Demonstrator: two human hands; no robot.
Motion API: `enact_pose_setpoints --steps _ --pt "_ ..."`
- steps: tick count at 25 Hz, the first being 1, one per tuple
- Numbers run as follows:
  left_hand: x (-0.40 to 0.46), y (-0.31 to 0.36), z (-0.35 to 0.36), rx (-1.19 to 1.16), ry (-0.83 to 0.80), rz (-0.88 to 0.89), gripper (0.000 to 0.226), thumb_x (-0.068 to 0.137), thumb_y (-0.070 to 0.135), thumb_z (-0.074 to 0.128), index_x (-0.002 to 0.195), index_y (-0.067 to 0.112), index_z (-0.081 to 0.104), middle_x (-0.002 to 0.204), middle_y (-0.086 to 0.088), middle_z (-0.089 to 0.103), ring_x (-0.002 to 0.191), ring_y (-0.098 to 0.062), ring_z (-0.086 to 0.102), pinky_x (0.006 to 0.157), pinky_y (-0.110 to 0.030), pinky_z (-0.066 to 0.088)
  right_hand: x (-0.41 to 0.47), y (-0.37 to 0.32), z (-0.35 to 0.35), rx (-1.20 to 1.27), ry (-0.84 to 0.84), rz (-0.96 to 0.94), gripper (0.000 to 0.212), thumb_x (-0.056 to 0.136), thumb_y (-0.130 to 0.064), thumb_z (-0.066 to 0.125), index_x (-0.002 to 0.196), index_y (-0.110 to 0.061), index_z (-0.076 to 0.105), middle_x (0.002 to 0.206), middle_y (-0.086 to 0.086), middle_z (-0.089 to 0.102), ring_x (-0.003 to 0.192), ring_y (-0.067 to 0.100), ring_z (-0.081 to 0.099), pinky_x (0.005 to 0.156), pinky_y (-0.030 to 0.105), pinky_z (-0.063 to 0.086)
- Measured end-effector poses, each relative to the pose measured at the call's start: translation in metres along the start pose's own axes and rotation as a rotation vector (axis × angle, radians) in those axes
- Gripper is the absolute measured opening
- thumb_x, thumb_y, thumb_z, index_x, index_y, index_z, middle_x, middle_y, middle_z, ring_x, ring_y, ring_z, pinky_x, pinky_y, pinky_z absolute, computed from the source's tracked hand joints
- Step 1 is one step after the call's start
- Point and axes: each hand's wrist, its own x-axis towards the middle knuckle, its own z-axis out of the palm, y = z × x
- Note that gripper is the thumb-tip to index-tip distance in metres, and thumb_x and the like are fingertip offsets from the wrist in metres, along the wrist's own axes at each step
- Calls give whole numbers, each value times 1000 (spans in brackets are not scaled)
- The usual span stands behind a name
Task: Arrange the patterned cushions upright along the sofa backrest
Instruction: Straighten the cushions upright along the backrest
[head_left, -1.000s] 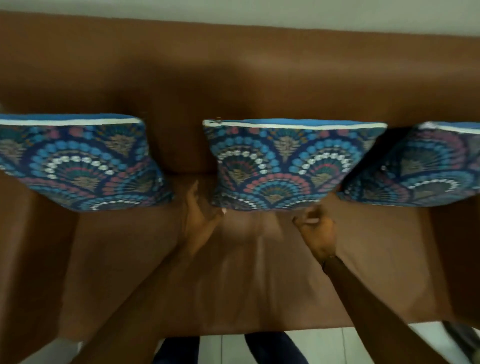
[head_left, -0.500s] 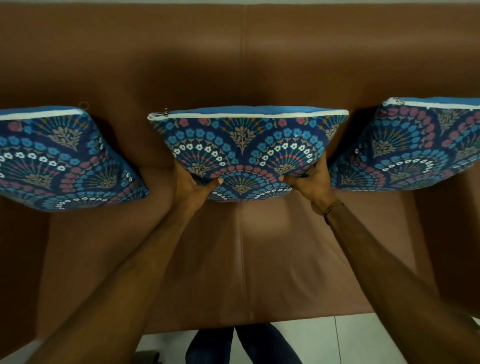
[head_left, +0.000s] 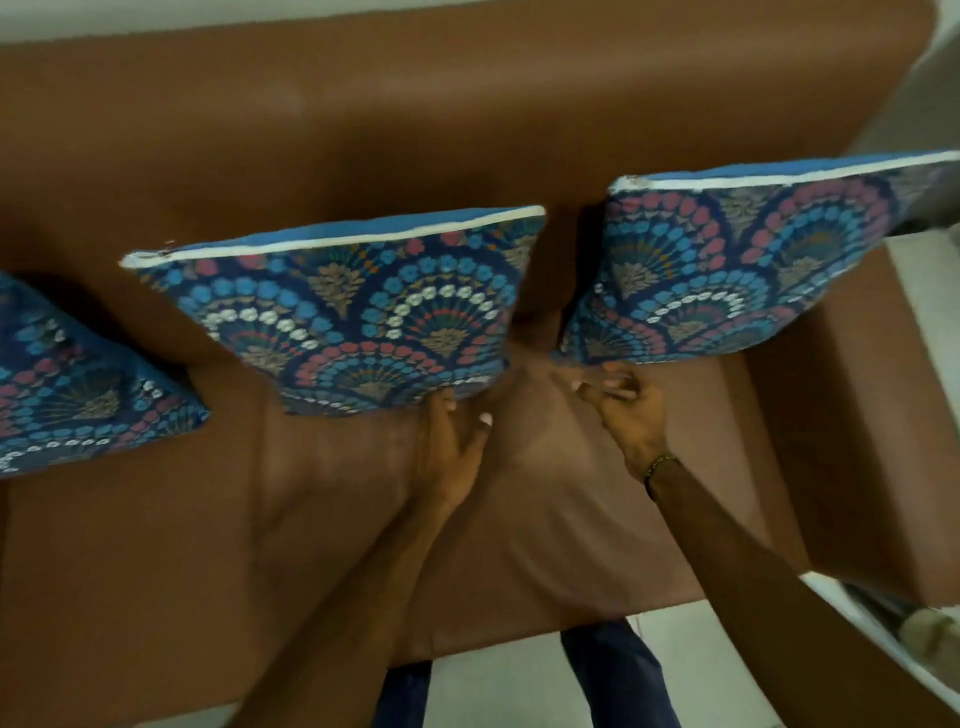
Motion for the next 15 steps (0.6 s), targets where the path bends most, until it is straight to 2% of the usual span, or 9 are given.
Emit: enact_pose_setpoints --steps 2,4,6,7,9,10,11,13,15 --pt "4 43 43 11 -64 103 74 94 39 72 154 16 35 150 -10 52 137 -28 52 113 -50 46 11 -2 -57 114 224 59 39 80 -16 87 108 -13 60 89 -2 61 80 12 61 88 38 57" --pt "17 88 82 -14 -87 172 91 90 37 78 161 22 23 161 -9 41 143 -26 47 115 -49 45 34 -11 -116 102 380 53 55 75 -25 91 118 -15 58 100 -3 63 88 12 61 95 40 57" --pt "34 128 119 -91 -65 195 108 84 26 86 163 22 12 165 -12 33 144 -22 43 116 -46 45 68 -23 -170 113 307 -83 77 71 -24 95 134 -17 50 123 -2 65 110 14 63 103 39 54" --pt "41 146 131 -105 -55 197 115 82 19 88 164 17 7 166 -12 29 144 -14 39 118 -37 42 88 -26 -189 145 235 -139 85 70 -17 96 138 -19 45 135 1 62 121 16 63 105 38 53" --pt "56 169 153 -80 -66 216 117 80 12 88 162 5 4 164 -7 26 137 0 30 111 -2 30 125 -37 -215 138 97 -195 98 72 3 91 147 -22 33 151 5 51 134 19 56 104 35 54" --pt "61 174 164 -54 -49 203 114 81 14 88 161 2 6 160 -5 29 135 -2 29 103 8 22 137 -47 -222 113 -4 -211 101 74 5 89 152 -20 30 155 7 47 137 23 53 103 37 54" --pt "63 180 170 -22 -4 211 111 81 17 88 160 2 11 158 -8 33 135 -6 31 101 10 19 146 -57 -224 75 -89 -195 97 77 3 87 155 -18 32 155 7 48 137 26 53 101 40 54" --pt "66 177 179 -34 124 291 108 78 20 90 157 4 18 151 -7 41 130 -1 33 106 5 24 159 -61 -224 72 -200 -133 80 82 -3 84 148 -21 43 144 2 57 127 24 60 93 40 58" --pt "68 163 186 -61 160 333 108 77 20 92 155 12 17 148 1 38 131 2 34 109 2 27 168 -47 -226 189 -162 -146 83 81 -2 86 146 -28 42 129 -14 60 110 5 63 89 37 62"
